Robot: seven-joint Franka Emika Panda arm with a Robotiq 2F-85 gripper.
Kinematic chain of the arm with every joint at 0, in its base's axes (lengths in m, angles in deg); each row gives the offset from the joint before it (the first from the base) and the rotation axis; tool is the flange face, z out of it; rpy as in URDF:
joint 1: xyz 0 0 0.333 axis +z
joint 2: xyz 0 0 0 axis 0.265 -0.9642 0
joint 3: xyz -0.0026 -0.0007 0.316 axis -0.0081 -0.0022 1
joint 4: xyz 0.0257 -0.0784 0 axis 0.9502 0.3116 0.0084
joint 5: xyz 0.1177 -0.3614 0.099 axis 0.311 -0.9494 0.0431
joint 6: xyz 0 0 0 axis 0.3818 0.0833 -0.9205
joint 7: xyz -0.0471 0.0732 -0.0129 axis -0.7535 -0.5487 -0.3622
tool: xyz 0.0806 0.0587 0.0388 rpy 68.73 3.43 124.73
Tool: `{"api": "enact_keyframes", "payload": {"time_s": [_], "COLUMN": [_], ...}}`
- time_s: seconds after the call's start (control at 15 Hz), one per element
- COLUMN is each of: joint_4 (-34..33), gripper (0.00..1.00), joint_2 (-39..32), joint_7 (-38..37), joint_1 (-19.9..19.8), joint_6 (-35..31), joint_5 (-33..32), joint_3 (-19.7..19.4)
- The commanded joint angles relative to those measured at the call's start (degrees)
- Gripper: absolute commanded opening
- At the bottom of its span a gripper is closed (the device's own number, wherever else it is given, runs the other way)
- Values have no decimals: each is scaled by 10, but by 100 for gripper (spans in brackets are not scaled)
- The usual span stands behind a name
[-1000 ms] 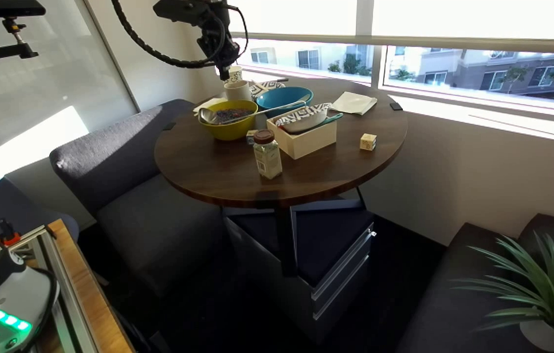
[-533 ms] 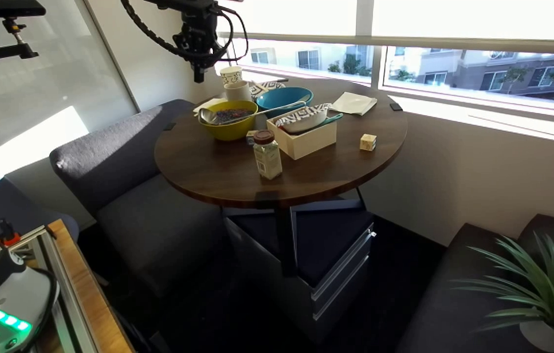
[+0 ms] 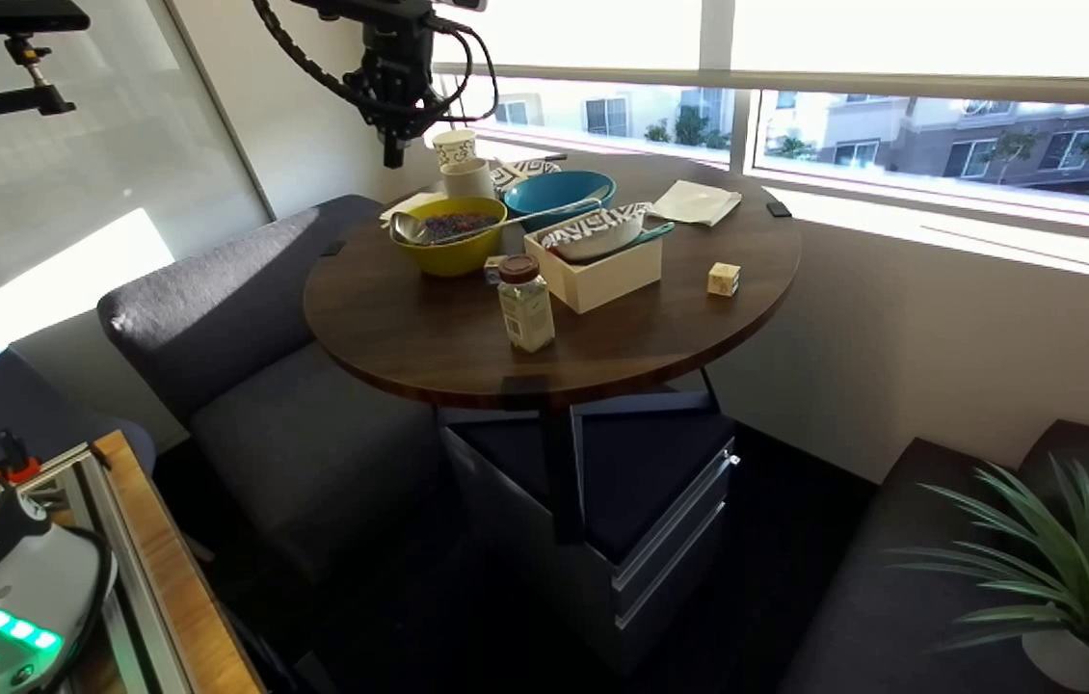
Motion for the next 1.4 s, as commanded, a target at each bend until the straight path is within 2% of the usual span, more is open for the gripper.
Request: {"api": "enact_keyframes", "payload": {"time_s": [0.0,0.6,0.67,0.8,0.93,1.33], "joint_4": [-12,-12,-11,-8,-3,33], "gripper": [2,2,27,29,43,89], "joint_2": [-10,-14,-13,-11,-7,4], "joint_7": [-1,-7,-13,-36,-115,-286], "joint_1": [-2,-2,-1,1,8,13], "joint_6": [-2,-12,-16,-32,-73,-211], "joint_5": [-13,-21,-23,-29,-44,-60], "joint_3": [5,5,5,5,4,0]}}
